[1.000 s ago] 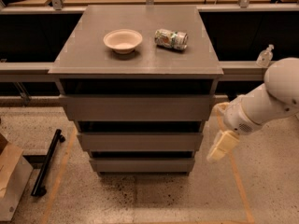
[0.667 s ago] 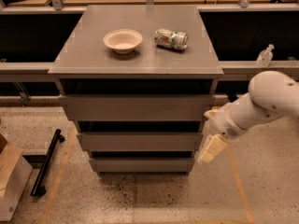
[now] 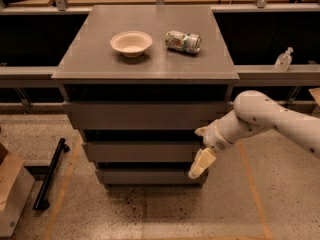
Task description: Open bottom drawer
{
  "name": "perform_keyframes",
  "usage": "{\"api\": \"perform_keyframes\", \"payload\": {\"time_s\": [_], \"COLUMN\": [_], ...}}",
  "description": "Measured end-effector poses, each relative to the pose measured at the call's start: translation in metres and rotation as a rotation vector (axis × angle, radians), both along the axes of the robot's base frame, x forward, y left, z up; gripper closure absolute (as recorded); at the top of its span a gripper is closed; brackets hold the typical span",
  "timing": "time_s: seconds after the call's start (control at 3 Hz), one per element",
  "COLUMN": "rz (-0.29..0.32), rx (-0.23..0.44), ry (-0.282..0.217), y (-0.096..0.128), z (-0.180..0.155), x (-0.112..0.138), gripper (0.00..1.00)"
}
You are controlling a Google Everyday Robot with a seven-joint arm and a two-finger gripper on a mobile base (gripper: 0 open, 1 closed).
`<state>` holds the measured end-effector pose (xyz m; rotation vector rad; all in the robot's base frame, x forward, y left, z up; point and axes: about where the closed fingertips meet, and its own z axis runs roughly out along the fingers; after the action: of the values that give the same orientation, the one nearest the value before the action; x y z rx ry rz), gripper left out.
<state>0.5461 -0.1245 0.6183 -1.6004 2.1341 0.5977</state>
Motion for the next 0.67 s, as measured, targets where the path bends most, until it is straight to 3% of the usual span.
{"api": "perform_keyframes", "payload": {"time_s": [0.67], "rz": [-0.010], "rx": [0.030], "ry": [0.005], "y": [0.011], "z": [-0.021], "x": [0.005], "gripper": [0.00]}}
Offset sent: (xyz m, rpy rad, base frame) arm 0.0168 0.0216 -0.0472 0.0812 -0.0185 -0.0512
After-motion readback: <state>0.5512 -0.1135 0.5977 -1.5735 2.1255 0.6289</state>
